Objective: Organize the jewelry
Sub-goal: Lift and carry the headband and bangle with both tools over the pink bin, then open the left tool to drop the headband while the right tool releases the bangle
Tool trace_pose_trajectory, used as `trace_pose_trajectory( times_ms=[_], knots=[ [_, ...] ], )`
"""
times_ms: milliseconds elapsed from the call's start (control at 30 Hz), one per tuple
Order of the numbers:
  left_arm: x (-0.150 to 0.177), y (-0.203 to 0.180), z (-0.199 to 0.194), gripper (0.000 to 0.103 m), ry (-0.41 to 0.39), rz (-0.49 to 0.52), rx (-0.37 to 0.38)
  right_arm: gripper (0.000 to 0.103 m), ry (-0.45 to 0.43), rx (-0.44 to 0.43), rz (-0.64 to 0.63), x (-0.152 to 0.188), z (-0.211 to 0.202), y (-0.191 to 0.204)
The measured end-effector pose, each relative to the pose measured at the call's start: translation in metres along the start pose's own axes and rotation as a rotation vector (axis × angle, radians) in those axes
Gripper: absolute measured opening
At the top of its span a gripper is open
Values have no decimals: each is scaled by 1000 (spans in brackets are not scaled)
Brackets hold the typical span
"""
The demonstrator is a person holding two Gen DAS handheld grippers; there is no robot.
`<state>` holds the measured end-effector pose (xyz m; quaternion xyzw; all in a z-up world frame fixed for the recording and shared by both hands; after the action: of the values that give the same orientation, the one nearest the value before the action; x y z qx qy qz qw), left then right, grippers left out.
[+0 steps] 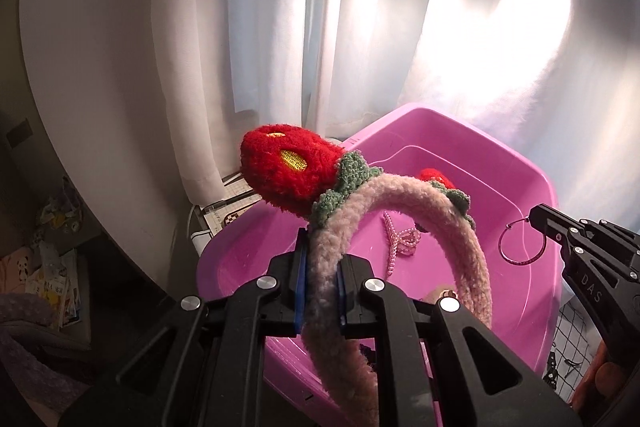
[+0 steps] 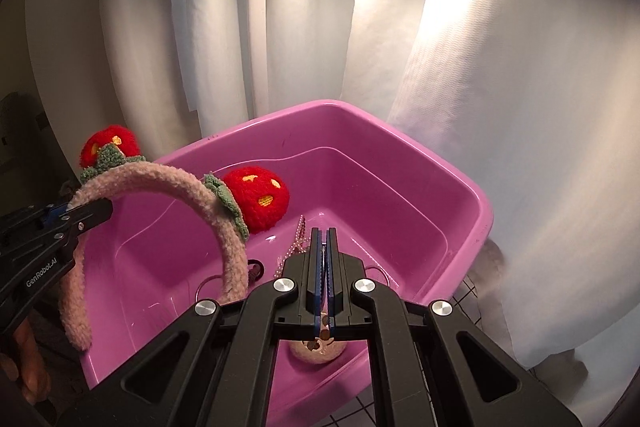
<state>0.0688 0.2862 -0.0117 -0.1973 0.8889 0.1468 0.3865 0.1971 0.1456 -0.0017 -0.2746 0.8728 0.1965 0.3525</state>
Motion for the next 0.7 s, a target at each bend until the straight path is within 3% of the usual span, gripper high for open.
trace_pose_trajectory(
  times_ms=[300, 467, 567, 600, 633, 667, 700],
  knots=[
    [-1, -9, 16, 15, 58, 28, 18, 2, 32, 7, 1, 2, 11, -2],
    [-1, -10, 22, 29, 87, 23, 29, 3, 50, 26, 0, 4, 16, -3],
    [-1, -10, 22, 35, 90, 25, 17, 33, 36, 41, -4, 3, 13, -4],
    [-1, -10, 21, 44, 87, 25, 12, 43, 26, 42, -5, 3, 11, -3],
    [0, -8, 22, 52, 87, 23, 6, 43, 19, 41, -9, 3, 9, -3],
    [-1, -7, 21, 68, 82, 16, 2, 43, 16, 44, -14, 2, 9, -2],
    [-1, -6, 18, 71, 68, 7, 1, 43, 17, 44, -18, 2, 9, -1]
  ],
)
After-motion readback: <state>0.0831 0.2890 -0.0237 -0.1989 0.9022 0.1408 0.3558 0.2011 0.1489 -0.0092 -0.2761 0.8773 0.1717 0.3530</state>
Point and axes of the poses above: each gripper's, at about its wrist camera, not at the fingertips, and z roughly the way its jaws point, y to its left, x to its underside, the point moved 1 cm from there along z, roughly the way its jaws point, and after that the axes turned 13 degrees about z, right-handed, at the moved point
